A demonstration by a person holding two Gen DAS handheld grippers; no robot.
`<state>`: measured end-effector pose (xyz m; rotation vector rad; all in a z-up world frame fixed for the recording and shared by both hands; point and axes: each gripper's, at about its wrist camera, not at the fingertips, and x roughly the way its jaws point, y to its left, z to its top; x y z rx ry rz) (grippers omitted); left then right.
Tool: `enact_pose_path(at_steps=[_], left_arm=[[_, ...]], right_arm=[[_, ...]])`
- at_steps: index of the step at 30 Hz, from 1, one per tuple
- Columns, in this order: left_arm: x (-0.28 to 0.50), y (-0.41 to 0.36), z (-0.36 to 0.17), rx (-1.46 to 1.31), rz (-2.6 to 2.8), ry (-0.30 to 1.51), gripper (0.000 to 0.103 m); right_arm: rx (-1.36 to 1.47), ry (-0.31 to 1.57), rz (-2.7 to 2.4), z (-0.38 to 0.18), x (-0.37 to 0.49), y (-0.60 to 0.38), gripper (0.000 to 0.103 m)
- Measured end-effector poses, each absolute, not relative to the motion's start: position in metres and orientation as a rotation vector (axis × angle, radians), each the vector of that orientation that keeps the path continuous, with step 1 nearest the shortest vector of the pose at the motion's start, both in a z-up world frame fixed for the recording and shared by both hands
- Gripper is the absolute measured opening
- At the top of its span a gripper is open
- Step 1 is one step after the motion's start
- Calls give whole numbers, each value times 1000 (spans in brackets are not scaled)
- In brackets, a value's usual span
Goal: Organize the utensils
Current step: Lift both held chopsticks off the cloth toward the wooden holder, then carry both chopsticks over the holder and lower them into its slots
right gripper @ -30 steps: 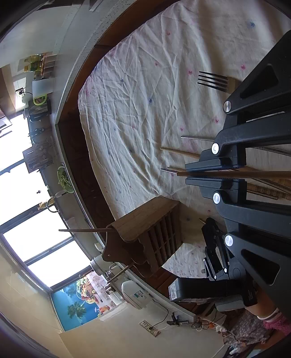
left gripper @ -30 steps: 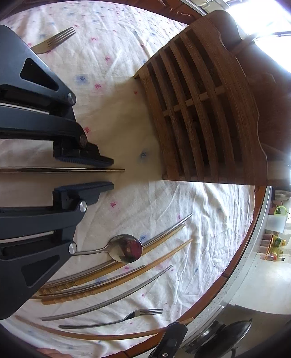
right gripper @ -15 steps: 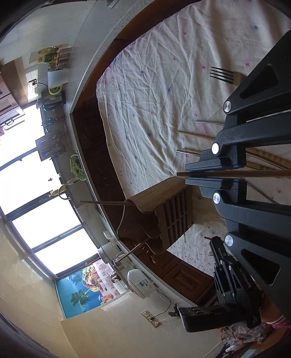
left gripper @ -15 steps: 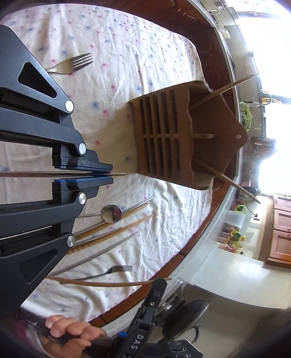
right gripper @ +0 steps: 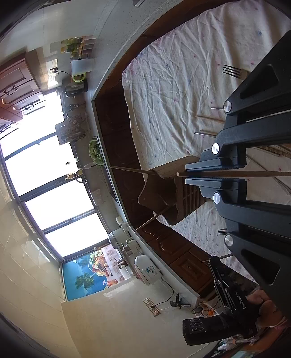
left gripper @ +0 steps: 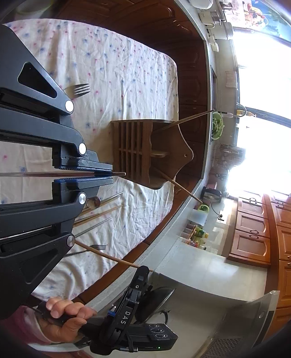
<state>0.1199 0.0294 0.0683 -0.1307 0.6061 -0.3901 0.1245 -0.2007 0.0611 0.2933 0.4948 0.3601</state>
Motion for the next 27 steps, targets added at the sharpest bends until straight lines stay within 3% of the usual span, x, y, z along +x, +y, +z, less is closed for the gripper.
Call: enact_pose_path(at_steps=[27], left_arm=[[125, 60, 103, -185, -333, 481, 3]], right_arm=[[279, 434, 380, 85, 133, -191, 5]])
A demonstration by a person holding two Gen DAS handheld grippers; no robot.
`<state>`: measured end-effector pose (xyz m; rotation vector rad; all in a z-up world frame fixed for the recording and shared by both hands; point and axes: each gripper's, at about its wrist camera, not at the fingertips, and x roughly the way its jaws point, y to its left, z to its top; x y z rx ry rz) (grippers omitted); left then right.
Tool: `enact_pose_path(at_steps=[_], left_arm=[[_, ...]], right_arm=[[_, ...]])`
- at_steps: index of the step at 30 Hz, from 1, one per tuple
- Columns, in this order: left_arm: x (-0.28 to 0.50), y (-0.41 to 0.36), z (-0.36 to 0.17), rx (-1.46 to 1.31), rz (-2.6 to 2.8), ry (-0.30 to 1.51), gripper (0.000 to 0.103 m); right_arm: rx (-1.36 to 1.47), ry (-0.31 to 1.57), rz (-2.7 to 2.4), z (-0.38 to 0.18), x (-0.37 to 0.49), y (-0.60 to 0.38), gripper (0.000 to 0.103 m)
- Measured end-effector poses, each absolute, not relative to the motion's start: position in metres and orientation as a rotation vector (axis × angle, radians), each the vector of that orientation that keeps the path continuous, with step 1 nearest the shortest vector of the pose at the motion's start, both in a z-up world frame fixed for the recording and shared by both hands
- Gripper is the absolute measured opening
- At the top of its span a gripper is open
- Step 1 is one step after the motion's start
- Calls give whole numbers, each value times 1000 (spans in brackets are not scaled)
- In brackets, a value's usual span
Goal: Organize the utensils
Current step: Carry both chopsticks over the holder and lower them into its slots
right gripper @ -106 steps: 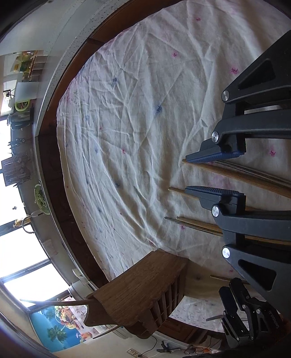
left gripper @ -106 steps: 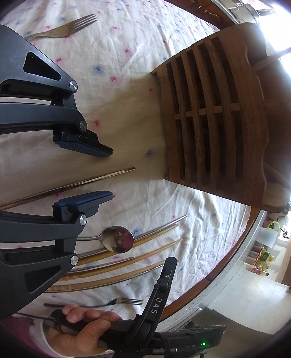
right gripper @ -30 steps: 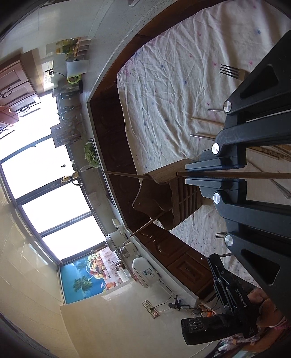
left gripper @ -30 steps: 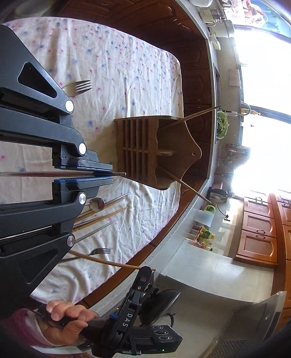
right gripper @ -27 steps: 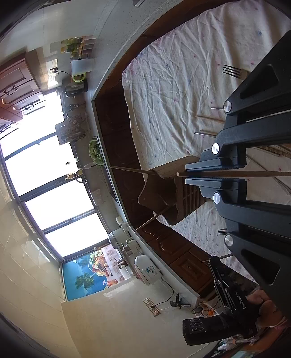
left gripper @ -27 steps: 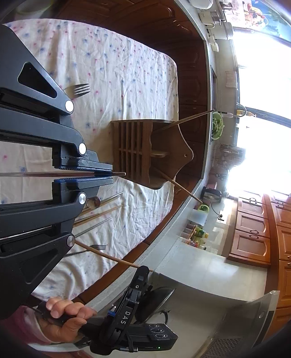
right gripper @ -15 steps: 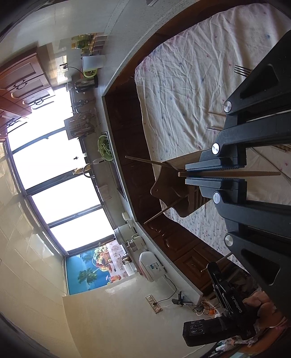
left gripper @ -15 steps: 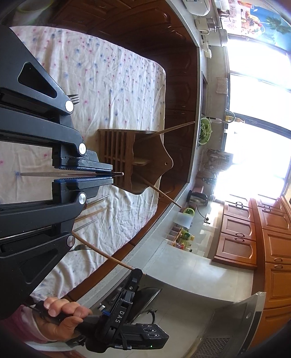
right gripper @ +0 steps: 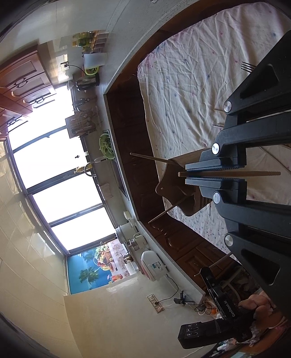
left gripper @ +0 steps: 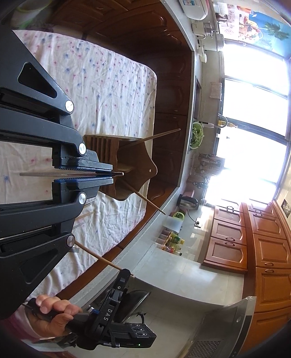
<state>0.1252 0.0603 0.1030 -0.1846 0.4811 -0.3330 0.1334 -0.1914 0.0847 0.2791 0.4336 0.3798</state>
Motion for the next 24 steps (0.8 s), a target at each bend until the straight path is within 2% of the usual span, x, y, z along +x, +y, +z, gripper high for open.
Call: enact_pose_path(at_steps=[24], left_arm=[[214, 85, 193, -217, -224, 234, 3]], right_arm=[[297, 222, 359, 171, 219, -185, 5]])
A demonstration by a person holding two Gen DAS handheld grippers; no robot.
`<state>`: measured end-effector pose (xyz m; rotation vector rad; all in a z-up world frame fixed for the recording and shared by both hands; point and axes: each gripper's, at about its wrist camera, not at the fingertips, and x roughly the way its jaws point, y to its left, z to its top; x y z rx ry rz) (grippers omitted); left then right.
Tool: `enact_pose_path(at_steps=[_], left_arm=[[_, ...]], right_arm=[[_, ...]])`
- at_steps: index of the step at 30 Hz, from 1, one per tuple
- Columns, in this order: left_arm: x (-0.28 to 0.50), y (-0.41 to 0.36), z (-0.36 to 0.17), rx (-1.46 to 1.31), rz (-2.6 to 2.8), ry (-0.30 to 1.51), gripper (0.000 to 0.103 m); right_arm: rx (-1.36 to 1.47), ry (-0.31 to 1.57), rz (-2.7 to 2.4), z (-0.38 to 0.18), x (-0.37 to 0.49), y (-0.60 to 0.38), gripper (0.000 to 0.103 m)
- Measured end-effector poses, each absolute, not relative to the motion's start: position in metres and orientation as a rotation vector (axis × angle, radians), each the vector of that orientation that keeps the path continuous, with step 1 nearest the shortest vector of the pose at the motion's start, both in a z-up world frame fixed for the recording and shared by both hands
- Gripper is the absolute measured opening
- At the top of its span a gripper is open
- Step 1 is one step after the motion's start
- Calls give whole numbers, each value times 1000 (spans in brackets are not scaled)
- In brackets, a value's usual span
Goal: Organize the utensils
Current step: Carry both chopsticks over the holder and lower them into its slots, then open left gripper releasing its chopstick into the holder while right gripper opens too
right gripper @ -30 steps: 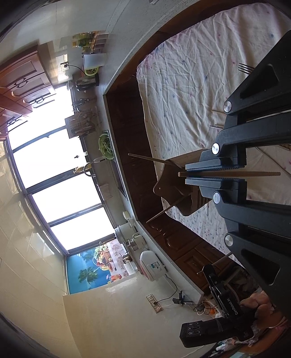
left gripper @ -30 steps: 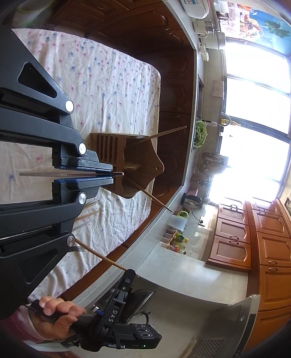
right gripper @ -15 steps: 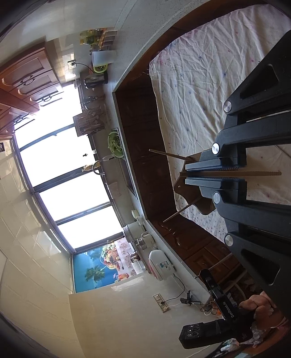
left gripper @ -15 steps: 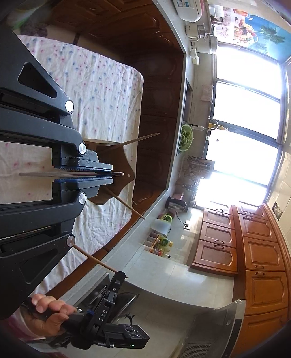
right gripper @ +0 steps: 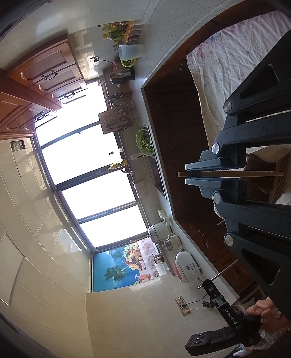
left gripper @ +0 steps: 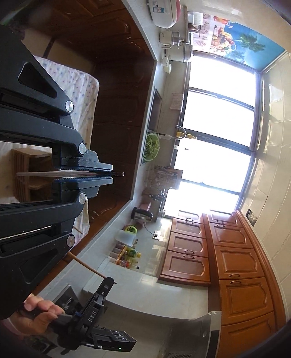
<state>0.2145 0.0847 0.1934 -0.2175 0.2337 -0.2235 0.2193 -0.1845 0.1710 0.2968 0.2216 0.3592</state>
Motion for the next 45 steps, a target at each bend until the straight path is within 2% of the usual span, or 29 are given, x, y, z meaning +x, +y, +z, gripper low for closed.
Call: enact_pose_path(at_steps=[5, 12, 24, 41, 45], left_arm=[[241, 89, 185, -238, -171, 219, 3], [272, 96, 137, -306, -120, 272, 3], [286, 78, 85, -305, -127, 378, 4], [292, 74, 81, -302, -133, 428, 5], [291, 77, 82, -313, -143, 445, 5]], right_arm=[[304, 212, 342, 164, 242, -180, 5], [335, 247, 312, 122, 261, -174, 5], [331, 349, 300, 70, 278, -159, 5], [343, 385, 293, 67, 280, -163, 6], [353, 393, 298, 68, 281, -165, 12]])
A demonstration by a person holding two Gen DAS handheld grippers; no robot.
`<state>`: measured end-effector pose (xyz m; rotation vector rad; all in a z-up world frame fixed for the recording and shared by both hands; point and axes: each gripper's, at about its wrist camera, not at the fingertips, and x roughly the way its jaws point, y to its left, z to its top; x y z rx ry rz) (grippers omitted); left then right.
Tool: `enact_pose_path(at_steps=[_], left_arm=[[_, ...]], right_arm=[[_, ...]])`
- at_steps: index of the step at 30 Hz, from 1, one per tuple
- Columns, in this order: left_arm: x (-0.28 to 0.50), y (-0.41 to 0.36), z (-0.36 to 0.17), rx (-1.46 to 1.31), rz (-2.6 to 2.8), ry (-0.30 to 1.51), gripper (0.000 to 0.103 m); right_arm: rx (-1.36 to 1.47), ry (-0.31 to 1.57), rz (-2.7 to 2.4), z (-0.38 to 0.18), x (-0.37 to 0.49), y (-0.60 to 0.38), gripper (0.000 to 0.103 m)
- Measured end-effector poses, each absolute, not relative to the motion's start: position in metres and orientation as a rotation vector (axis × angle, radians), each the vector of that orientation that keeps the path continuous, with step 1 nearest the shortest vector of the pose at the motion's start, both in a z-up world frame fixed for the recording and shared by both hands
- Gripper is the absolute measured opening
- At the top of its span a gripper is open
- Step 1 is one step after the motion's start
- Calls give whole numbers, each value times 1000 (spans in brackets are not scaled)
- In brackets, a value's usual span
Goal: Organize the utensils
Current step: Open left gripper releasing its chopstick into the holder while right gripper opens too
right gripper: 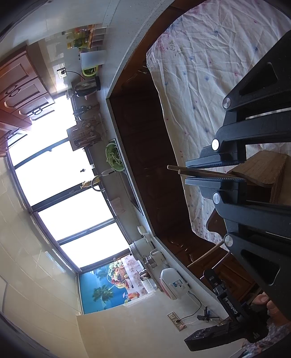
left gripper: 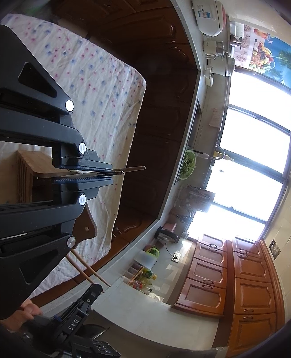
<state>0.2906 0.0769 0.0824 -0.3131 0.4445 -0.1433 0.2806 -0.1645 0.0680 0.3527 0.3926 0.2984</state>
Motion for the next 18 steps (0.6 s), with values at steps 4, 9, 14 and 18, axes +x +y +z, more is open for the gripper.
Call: enact_pose_path(at_steps=[4, 9, 14, 18], left_arm=[[284, 80, 84, -319, -128, 446, 34], [265, 89, 85, -338, -81, 422, 75], [247, 92, 81, -340, -64, 418, 86], [233, 90, 79, -331, -59, 426, 90]], right_arm=[[380, 389, 306, 68, 276, -171, 45], [411, 354, 308, 73, 260, -182, 90], [425, 321, 322, 76, 241, -189, 103], [434, 332, 336, 75, 228, -193, 103]])
